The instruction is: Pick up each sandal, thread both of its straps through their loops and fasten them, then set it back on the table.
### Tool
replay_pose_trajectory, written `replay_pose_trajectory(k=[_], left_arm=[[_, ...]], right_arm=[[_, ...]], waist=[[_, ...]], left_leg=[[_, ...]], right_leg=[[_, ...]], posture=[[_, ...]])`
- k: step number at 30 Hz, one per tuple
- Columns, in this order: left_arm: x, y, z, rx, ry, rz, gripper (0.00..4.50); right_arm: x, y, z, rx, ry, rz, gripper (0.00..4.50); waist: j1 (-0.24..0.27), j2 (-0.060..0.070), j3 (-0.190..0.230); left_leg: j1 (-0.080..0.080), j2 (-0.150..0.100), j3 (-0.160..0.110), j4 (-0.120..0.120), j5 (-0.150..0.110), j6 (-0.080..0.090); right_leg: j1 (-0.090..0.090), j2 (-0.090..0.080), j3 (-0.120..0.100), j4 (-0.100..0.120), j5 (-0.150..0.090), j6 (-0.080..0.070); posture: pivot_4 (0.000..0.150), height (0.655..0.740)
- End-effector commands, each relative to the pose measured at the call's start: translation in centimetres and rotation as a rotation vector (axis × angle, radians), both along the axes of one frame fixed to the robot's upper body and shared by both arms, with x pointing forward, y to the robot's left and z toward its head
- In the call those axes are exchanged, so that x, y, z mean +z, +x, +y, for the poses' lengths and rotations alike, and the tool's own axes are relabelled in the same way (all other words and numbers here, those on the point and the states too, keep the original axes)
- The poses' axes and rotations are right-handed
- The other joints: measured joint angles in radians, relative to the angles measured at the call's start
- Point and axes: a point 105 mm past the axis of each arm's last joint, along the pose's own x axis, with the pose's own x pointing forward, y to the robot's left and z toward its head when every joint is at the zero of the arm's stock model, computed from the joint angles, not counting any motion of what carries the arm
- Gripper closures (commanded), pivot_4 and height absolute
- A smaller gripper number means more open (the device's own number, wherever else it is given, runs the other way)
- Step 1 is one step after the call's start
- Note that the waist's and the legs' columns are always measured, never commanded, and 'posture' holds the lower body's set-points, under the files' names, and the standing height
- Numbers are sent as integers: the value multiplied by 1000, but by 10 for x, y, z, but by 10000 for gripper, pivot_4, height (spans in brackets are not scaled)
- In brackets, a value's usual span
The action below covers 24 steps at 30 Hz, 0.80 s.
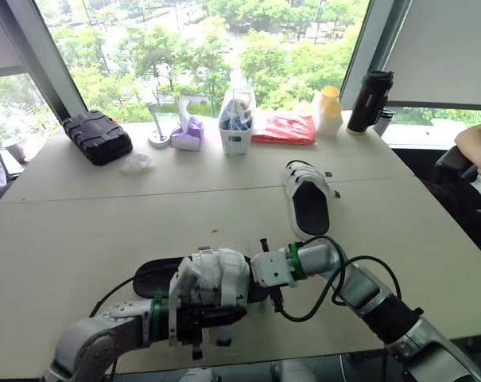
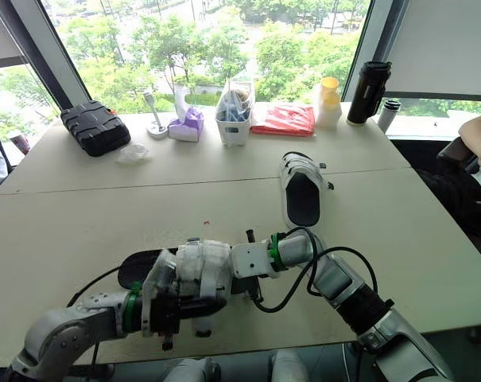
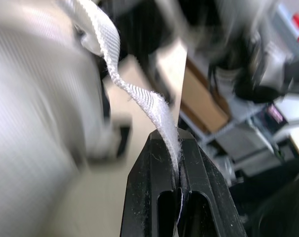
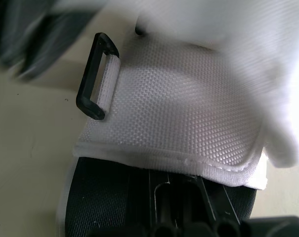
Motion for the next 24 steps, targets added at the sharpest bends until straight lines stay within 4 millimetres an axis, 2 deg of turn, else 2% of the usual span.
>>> replay_pose_trajectory(k=[1, 9, 15, 20, 24], left_arm=[[17, 7, 5, -7, -79, 22, 44686], [10, 16, 23, 3, -63, 87, 44686], [21, 26, 35, -8, -55, 55, 44686], [38, 39, 26, -23, -92, 3, 44686], [40, 43, 9, -47, -132, 6, 44686]], right_arm=[[-55, -12, -26, -48, -215, 152, 45000], [-55, -10, -25, -49, -218, 142, 45000], [-56, -10, -26, -53, -218, 138, 45000], [-56, -9, -25, -57, -216, 135, 45000], [-56, -7, -23, -59, -210, 133, 45000]], waist=[[-2, 0, 0], [-2, 0, 0], [-1, 0, 0], [-2, 0, -1], [-2, 0, -1]], left_leg=[[0, 0, 0, 0, 0, 0], [0, -1, 0, 0, 0, 0], [0, -1, 0, 0, 0, 0], [0, -1, 1, 0, 0, 0], [0, -1, 1, 0, 0, 0]], right_leg=[[0, 0, 0, 0, 0, 0], [0, 0, 1, 0, 0, 0], [0, 1, 0, 0, 0, 0], [0, 0, 0, 0, 0, 0], [0, 0, 1, 0, 1, 0]], posture=[[1500, 7400], [1500, 7400], [1500, 7400], [1500, 7400], [1500, 7400]])
